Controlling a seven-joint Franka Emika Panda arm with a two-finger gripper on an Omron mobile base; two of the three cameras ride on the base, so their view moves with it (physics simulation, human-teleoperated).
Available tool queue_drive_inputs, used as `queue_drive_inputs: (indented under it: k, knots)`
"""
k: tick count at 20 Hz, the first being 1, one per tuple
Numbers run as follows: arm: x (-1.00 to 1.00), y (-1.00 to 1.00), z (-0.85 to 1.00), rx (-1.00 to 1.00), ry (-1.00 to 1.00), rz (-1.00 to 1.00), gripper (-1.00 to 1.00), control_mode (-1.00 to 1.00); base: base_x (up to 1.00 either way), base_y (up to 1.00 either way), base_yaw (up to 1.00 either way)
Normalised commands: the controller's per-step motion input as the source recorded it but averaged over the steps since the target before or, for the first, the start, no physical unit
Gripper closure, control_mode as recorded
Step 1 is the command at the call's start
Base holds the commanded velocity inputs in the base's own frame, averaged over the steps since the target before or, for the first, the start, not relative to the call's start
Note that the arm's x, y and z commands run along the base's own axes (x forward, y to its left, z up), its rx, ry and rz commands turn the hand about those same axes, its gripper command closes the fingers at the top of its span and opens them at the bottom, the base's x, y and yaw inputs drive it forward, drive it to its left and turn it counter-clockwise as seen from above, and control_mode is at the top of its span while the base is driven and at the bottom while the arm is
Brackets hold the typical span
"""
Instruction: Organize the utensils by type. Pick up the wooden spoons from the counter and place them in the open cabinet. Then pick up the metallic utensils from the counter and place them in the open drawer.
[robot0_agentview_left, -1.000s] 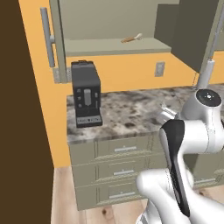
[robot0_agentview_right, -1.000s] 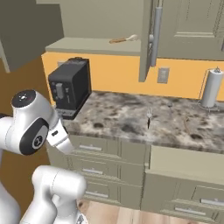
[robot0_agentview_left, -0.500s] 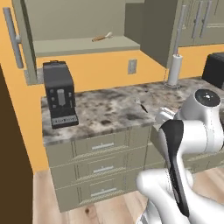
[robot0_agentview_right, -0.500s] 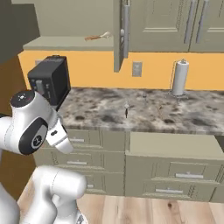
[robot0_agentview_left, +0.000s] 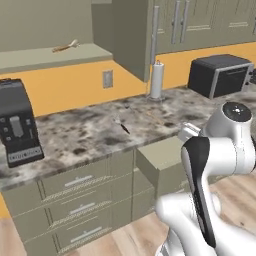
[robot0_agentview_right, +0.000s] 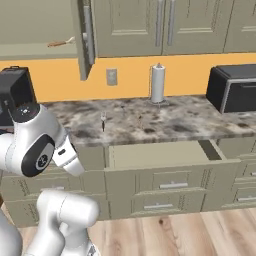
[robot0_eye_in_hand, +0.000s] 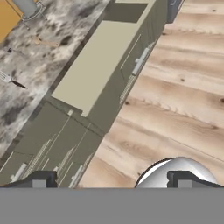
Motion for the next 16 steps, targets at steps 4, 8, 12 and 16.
queue_drive_inputs:
  k: [4, 8, 12, 16]
  knots:
    - [0.00, 0.00, 0.00, 0.00, 0.00, 0.00, -1.00, 1.00, 0.15, -0.58, -0.09]
    - [0.00, 0.00, 0.00, 0.00, 0.00, 0.00, -1.00, 1.00, 0.40, -0.60, 0.01]
    - [0.00, 0.00, 0.00, 0.00, 0.00, 0.00, -1.00, 1.00, 0.64, -0.54, 0.13]
    - [0.00, 0.00, 0.00, 0.00, 0.00, 0.00, -1.00, 1.00, 0.79, -0.32, 0.24]
